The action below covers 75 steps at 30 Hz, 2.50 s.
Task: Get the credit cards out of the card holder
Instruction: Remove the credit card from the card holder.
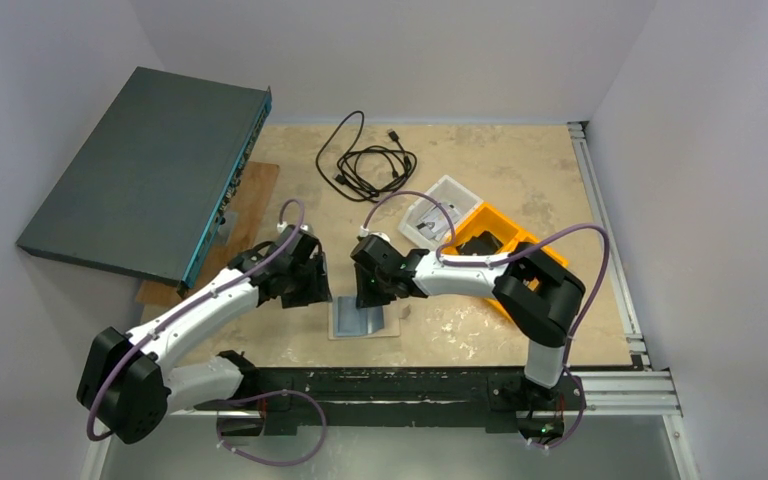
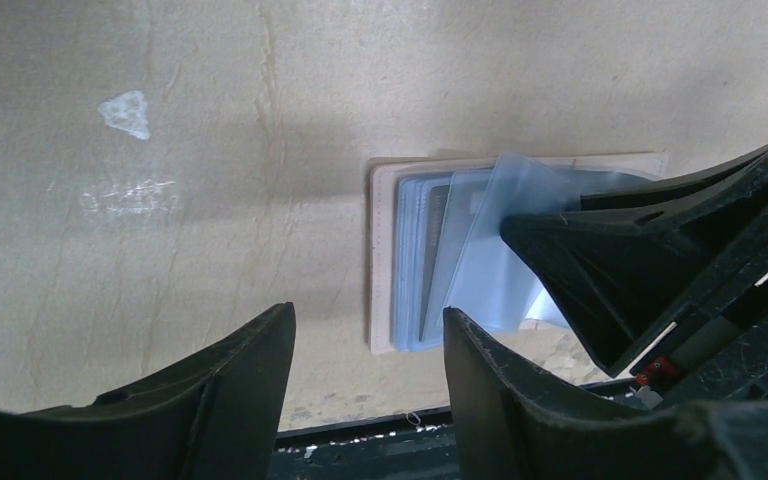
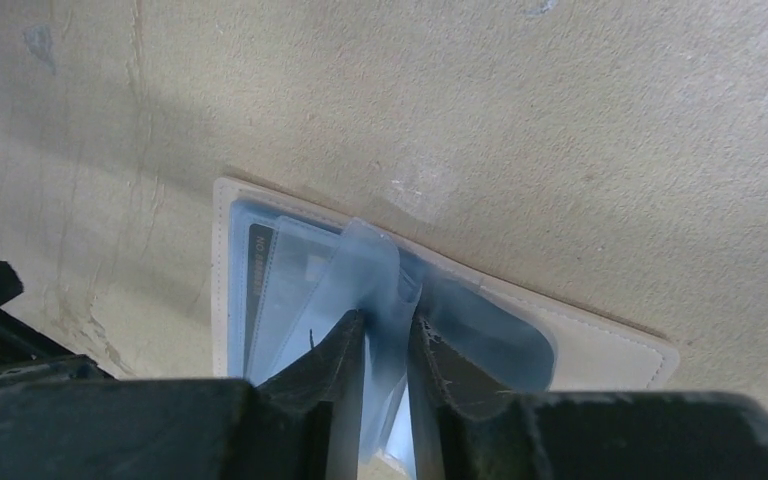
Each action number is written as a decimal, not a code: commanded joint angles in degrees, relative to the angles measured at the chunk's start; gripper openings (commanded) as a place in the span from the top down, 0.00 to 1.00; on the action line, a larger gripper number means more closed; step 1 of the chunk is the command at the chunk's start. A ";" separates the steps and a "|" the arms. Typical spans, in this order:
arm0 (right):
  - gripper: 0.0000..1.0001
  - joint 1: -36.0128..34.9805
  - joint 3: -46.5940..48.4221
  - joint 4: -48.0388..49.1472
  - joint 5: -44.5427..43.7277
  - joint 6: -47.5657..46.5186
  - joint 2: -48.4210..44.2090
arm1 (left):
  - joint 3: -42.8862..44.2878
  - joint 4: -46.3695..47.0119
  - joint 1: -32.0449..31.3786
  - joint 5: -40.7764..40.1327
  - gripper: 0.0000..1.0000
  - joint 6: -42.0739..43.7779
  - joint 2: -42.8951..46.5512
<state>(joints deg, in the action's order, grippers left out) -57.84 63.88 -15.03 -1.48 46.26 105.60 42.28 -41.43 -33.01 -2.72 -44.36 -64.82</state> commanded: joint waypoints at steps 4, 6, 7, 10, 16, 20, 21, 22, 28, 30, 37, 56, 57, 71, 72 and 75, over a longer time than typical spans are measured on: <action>0.89 -0.27 -4.99 4.06 1.19 0.14 -0.17 | 0.33 5.36 -1.36 5.49 0.54 0.40 -3.87; 0.92 -0.09 -5.89 5.25 1.25 0.04 -0.22 | 0.52 6.61 -2.18 6.51 0.58 0.26 -5.29; 0.94 0.00 -6.28 5.80 1.27 0.10 -0.22 | 0.52 7.24 -2.41 7.09 0.60 0.12 -5.97; 0.97 0.27 -7.32 6.87 2.36 -0.01 -0.09 | 0.56 9.29 -2.96 8.44 0.64 0.00 -8.06; 0.99 0.52 -7.87 7.29 2.80 -0.30 0.26 | 1.11 11.10 -3.29 9.60 0.69 0.15 -10.33; 1.00 0.79 -8.14 7.80 3.20 -0.29 0.61 | 1.22 11.78 -3.37 9.97 0.72 0.35 -10.83; 1.00 0.85 -8.22 7.90 3.31 -0.29 0.72 | 1.22 11.99 -3.37 10.21 0.72 0.41 -10.96; 1.00 0.89 -8.24 8.00 3.36 -0.17 0.86 | 1.29 12.02 -3.37 10.41 0.73 0.41 -11.05; 1.00 0.94 -8.42 8.40 3.67 0.05 1.31 | 1.25 12.10 -3.39 10.25 0.73 0.53 -10.02; 1.00 0.98 -8.29 8.39 3.83 0.06 1.57 | 1.25 12.49 -3.37 10.58 0.73 0.61 -10.58; 1.00 1.07 -8.37 8.51 4.02 0.33 1.80 | 0.32 13.85 -3.39 10.23 0.73 0.51 -13.45; 0.95 1.85 -10.53 13.22 7.12 1.12 -0.29 | -1.51 18.83 -4.43 12.67 0.83 -1.62 -18.68; 0.94 1.93 -10.55 13.25 7.19 1.11 -0.64 | -1.38 18.86 -4.47 12.80 0.86 -1.73 -18.68; 0.66 2.66 -6.54 7.02 4.69 -0.76 -8.48 | -0.71 16.11 -4.47 11.54 1.00 -1.65 -15.36; 0.65 2.66 -6.41 6.37 4.09 -0.88 -9.15 | -0.79 16.25 -4.43 11.75 1.00 -1.59 -15.12; 0.63 2.74 -6.37 4.36 2.16 -1.07 -10.69 | -0.96 17.00 -4.73 12.72 1.00 -1.50 -14.15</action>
<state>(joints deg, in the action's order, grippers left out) -55.31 55.24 -6.83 4.14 46.63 98.41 41.60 -25.12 -37.23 9.28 -45.89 -81.54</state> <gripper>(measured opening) 0.366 0.009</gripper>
